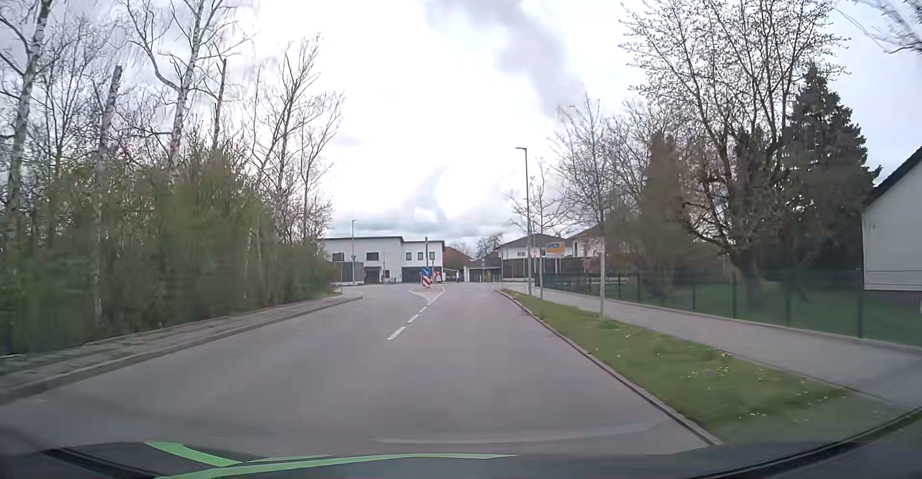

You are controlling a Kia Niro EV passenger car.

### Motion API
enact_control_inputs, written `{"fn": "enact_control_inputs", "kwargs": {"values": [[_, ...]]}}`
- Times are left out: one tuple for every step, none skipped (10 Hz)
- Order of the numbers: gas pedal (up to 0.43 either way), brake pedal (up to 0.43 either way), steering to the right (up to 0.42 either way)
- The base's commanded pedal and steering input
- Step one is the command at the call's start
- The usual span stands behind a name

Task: Follow the waypoints while adhering to traffic rules and regulations

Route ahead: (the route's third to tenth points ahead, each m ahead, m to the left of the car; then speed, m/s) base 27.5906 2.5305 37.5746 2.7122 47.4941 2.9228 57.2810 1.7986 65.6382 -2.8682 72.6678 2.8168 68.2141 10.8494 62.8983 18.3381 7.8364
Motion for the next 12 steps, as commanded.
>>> {"fn": "enact_control_inputs", "kwargs": {"values": [[0.098, 0.000, 0.001], [0.098, 0.000, 0.001], [0.098, 0.000, 0.001], [0.098, 0.000, 0.001], [0.110, 0.000, 0.001], [0.110, 0.000, 0.001], [0.110, 0.000, 0.001], [0.110, 0.000, 0.001], [0.110, 0.000, 0.001], [0.110, 0.000, 0.001], [0.110, 0.000, 0.001], [0.110, 0.000, 0.001]]}}
